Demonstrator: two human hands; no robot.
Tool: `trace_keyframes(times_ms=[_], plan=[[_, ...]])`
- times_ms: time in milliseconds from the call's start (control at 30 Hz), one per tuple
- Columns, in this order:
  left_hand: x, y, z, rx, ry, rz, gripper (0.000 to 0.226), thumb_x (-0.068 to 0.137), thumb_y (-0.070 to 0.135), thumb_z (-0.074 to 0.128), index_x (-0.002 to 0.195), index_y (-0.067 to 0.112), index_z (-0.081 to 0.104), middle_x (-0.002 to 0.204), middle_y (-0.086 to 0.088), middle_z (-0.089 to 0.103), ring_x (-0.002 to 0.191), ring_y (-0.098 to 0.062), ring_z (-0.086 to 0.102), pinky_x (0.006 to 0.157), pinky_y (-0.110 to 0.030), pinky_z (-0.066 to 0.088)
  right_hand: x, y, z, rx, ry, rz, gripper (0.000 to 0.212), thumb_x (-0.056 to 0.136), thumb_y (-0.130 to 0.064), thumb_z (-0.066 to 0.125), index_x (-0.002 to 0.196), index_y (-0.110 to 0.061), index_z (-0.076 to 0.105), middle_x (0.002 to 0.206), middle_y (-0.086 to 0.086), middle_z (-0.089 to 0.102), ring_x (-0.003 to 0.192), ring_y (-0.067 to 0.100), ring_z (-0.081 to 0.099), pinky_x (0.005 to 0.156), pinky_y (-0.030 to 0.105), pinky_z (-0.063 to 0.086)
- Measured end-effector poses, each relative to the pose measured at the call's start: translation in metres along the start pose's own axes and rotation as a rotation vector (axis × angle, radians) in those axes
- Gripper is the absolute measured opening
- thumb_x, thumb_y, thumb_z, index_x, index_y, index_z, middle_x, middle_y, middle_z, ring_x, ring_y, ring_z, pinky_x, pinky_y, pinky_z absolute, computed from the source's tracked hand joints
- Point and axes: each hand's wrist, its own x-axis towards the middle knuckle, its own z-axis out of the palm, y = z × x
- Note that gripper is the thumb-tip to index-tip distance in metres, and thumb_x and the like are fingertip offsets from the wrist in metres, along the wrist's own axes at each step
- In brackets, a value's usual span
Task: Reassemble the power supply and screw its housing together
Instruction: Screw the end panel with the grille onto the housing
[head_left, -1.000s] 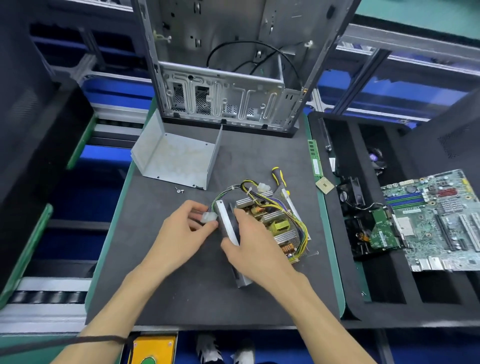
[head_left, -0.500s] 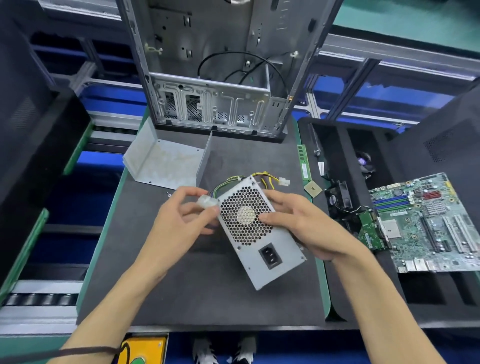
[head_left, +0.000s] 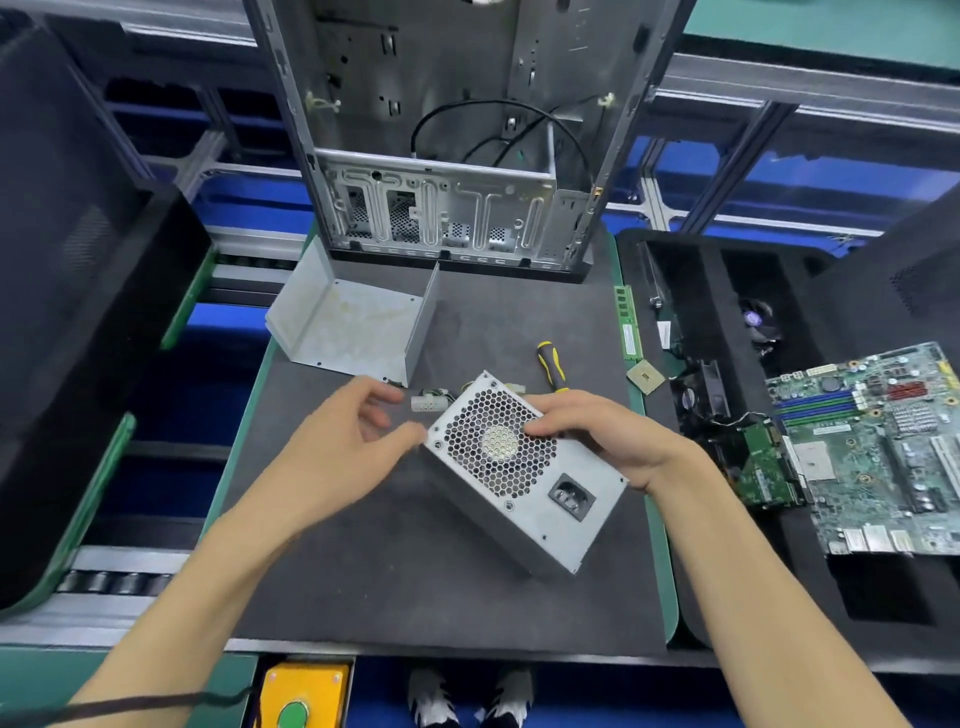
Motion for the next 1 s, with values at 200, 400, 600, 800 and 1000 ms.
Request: trace_keyframes(times_ms=[200, 400, 600, 800, 1000], plan=[[0.009, 0.038, 0.007, -0.148, -0.134, 0.072, 0.034, 0.087, 0.04, 0.075, 0.116, 0.031, 0.059, 0.095, 0.009, 0.075, 0.09, -0.007, 0.07, 0.078, -0.023, 0.049, 0.003, -0.011, -0.008, -0.197, -0.018, 0.075, 0.051, 0.086, -0.018, 0.064, 0.136, -0.01, 0.063, 0.133, 0.02, 0.066, 0.129, 0.043, 0.057, 0.113, 0.059, 0.04], [0.032, 0.044, 0.014, -0.106, -0.386, -0.081, 0.033, 0.088, 0.035, 0.076, 0.118, 0.023, 0.068, 0.105, 0.003, 0.078, 0.102, -0.012, 0.072, 0.099, -0.031, 0.052, -0.004, -0.002, -0.011, -0.178, 0.079, 0.006, 0.045, 0.086, -0.023, 0.073, 0.129, -0.011, 0.068, 0.125, 0.018, 0.071, 0.12, 0.038, 0.065, 0.11, 0.053, 0.046], [0.031, 0.04, 0.009, -0.181, -0.528, -0.078, 0.023, 0.093, 0.034, 0.069, 0.104, 0.017, 0.079, 0.104, -0.001, 0.079, 0.104, -0.019, 0.073, 0.099, -0.032, 0.051, -0.008, 0.002, -0.01, -0.156, 0.097, -0.1, 0.041, 0.09, -0.017, 0.074, 0.13, -0.012, 0.067, 0.123, 0.02, 0.071, 0.115, 0.034, 0.068, 0.103, 0.043, 0.053], [0.012, 0.045, 0.003, -0.278, -0.577, -0.115, 0.014, 0.095, 0.02, 0.067, 0.097, 0.009, 0.076, 0.094, -0.009, 0.079, 0.078, -0.014, 0.073, 0.062, -0.019, 0.054, -0.014, -0.03, -0.01, -0.442, 0.025, -0.126, 0.025, 0.095, -0.01, 0.07, 0.118, -0.018, 0.075, 0.113, 0.005, 0.077, 0.102, 0.015, 0.072, 0.099, 0.03, 0.055], [-0.01, 0.037, 0.02, -0.443, -0.585, -0.19, 0.024, 0.098, 0.011, 0.061, 0.117, -0.001, 0.07, 0.108, -0.014, 0.077, 0.102, -0.024, 0.074, 0.077, -0.032, 0.062, -0.002, -0.07, 0.002, -0.949, -0.048, -0.026, 0.019, 0.093, -0.016, 0.069, 0.109, -0.021, 0.079, 0.081, -0.022, 0.074, 0.076, -0.01, 0.063, 0.071, 0.007, 0.042]])
